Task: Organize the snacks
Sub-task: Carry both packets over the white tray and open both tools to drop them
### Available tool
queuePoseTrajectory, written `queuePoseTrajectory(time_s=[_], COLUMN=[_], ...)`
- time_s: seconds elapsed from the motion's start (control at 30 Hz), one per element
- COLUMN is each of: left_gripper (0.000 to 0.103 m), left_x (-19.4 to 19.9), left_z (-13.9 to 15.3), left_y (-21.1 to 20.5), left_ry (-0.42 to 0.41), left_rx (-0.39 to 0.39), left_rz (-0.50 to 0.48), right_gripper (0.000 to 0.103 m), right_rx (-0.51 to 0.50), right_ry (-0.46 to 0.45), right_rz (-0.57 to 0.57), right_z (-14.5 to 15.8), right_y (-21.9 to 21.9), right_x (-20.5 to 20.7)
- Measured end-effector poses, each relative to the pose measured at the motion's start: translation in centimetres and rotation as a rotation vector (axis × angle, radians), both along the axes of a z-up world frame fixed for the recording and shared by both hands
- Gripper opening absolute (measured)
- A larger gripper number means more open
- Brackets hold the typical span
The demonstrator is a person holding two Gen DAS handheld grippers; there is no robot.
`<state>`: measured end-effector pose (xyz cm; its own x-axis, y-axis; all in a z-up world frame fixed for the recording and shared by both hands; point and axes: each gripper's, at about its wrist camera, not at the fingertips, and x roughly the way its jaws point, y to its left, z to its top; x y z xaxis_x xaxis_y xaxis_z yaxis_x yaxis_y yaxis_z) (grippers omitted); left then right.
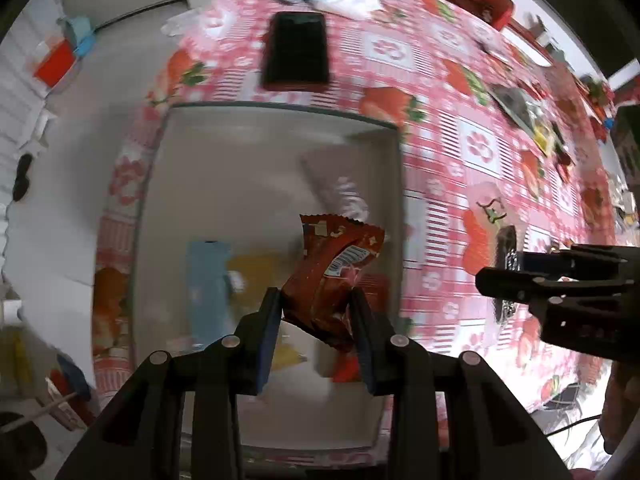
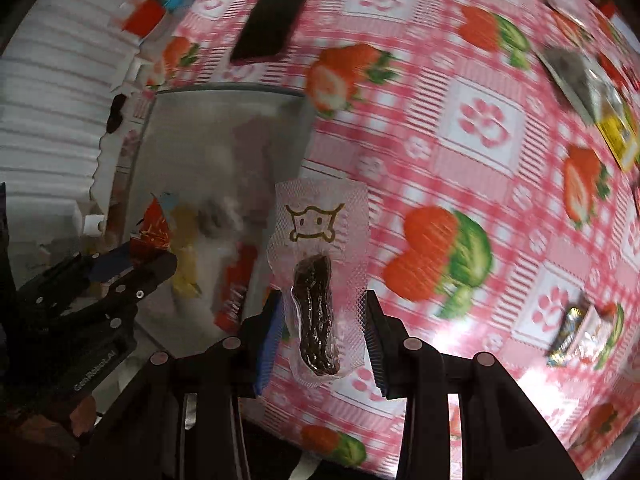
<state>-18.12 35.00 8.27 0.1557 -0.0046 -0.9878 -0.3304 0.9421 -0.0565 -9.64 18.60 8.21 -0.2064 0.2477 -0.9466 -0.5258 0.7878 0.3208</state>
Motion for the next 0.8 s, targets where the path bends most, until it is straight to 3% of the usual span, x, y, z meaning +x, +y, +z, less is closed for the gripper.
queuePoseTrajectory(time_s=[0.4,0.67,0.73,0.8], left_gripper=[0.038,0.039,0.055,0.07], left_x=[-2.3,-3.4,-3.7,-3.9], left_z=[-2.2,-3.1,-3.1,-2.9], left_y=[3.6,3.9,3.8,3.7], left_ry=[0.066,0.089,0.091,0.088], left_rx=[0.005,0.007,0.02,0.033], left_rz=[0.069,0.084,0.081,0.086], right_gripper=[0.04,0.041,0.042,0.055], right_rx=[0.032,-0.005,-0.012,-0.015], right_ry=[0.051,0.067,0.07,0.073], right_rz=[0.082,0.098,0.09,0.081], right_z=[-1.8,-3.2,-3.6,-3.7], right_y=[8.5,10.3,10.4,10.3], right_x=[-0.8,-1.2,-1.2,-1.2])
